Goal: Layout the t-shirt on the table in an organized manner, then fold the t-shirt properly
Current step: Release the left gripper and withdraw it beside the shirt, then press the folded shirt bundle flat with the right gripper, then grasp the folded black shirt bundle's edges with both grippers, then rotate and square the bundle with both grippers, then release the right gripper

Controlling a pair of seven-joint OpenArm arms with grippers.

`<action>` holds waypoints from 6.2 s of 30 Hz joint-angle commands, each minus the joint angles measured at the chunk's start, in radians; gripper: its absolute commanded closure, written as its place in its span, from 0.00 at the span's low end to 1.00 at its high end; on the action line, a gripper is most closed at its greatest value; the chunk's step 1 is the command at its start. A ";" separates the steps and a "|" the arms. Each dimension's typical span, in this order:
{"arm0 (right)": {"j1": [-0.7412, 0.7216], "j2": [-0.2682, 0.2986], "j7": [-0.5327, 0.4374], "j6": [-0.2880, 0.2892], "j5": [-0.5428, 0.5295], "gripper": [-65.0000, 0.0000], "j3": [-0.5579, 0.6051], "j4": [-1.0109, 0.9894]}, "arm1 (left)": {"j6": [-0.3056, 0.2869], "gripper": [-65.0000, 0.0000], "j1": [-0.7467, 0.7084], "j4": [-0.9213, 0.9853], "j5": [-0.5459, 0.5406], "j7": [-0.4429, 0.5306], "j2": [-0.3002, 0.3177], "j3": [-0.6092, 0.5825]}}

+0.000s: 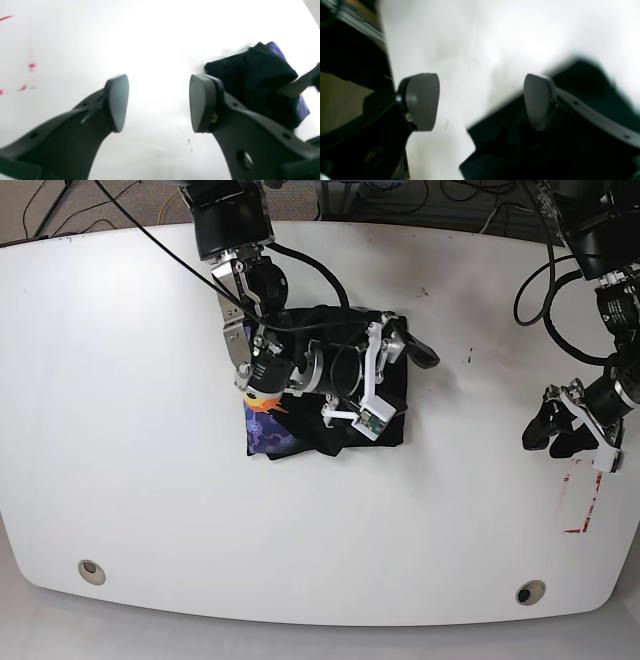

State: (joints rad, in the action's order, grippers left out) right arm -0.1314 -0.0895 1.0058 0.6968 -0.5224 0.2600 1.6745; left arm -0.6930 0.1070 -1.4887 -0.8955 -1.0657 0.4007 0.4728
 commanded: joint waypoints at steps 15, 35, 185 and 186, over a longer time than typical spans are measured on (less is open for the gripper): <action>-0.021 0.152 -0.025 0.001 -0.015 0.23 -0.055 0.036 | -0.005 0.44 -0.065 -0.017 0.011 0.018 0.027 0.004; 0.011 0.285 -0.046 0.001 -0.014 0.23 -0.113 0.008 | -0.005 0.44 -0.108 -0.020 0.045 0.018 0.007 -0.016; 0.238 0.268 -0.543 0.001 0.387 0.80 -0.242 -0.179 | -0.005 0.83 0.020 -0.025 0.821 0.137 -0.185 -0.747; 0.266 0.256 -0.543 0.001 0.388 0.80 -0.248 -0.159 | -0.005 0.83 0.033 -0.014 0.823 0.137 -0.177 -0.747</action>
State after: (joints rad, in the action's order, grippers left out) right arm 0.1032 0.1864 0.4213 0.6804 -0.1593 0.0128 1.4769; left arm -0.7086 0.1062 -1.5139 -0.1104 -0.8989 0.2058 -0.2768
